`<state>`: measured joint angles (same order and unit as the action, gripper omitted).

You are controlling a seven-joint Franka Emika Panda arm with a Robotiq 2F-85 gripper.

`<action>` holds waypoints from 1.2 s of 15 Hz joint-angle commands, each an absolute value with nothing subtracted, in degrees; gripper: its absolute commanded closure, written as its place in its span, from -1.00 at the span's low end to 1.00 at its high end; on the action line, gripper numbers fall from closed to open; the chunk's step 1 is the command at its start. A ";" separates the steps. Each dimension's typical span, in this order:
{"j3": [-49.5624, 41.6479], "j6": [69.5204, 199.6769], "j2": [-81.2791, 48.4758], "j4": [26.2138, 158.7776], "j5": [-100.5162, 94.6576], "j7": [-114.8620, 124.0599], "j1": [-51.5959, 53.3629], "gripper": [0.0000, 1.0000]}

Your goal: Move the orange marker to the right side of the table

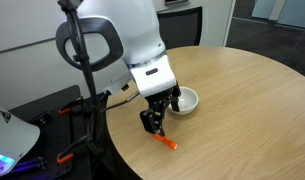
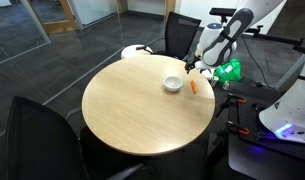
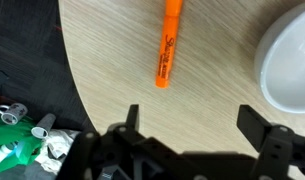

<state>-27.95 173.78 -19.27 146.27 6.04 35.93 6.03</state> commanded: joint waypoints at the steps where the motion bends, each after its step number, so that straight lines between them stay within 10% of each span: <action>1: -32.90 170.16 -10.08 150.82 0.91 34.80 10.91 -1.00; 8: -34.01 158.01 4.42 152.96 -10.40 30.92 13.35 -1.00; 18: -12.93 148.50 9.72 151.95 -5.05 21.33 -4.15 -1.00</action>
